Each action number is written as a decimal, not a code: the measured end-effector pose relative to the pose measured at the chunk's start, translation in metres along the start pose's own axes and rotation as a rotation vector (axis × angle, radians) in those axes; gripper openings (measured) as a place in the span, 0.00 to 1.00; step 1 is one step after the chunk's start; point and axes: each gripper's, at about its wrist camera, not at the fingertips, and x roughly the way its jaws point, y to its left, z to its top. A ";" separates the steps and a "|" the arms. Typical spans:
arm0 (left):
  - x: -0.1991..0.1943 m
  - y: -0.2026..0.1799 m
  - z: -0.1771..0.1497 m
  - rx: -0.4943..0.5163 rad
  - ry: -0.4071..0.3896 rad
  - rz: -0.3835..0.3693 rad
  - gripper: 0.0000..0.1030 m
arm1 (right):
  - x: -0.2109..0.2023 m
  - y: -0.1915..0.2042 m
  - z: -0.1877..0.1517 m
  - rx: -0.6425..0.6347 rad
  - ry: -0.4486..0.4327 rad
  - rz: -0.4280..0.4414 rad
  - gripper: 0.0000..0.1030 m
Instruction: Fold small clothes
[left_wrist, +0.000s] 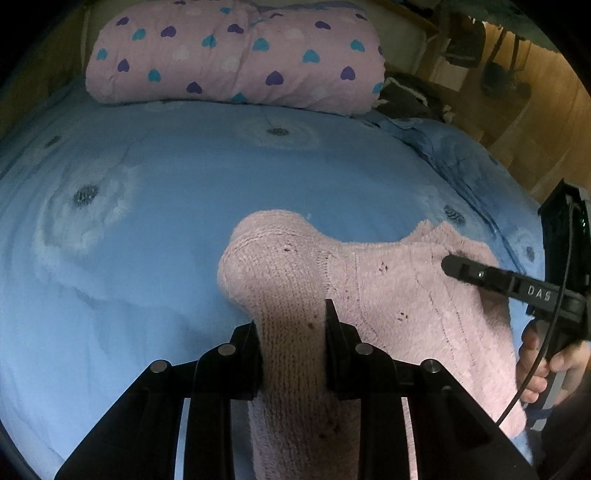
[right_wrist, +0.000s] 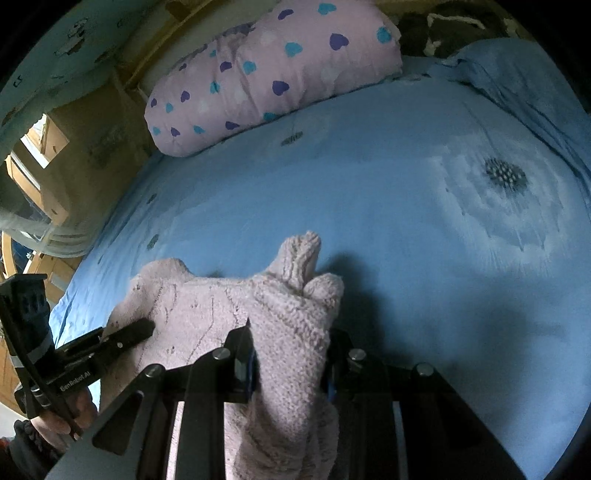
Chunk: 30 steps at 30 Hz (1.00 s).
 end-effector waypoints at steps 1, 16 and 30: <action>0.002 0.001 0.002 0.005 -0.001 0.005 0.04 | 0.003 -0.001 0.003 -0.002 -0.003 0.002 0.26; 0.040 0.010 0.061 0.075 -0.041 0.020 0.04 | 0.033 -0.015 0.058 0.026 -0.051 0.007 0.26; 0.113 -0.003 0.156 0.196 -0.099 0.116 0.04 | 0.077 -0.036 0.162 0.000 -0.091 -0.084 0.26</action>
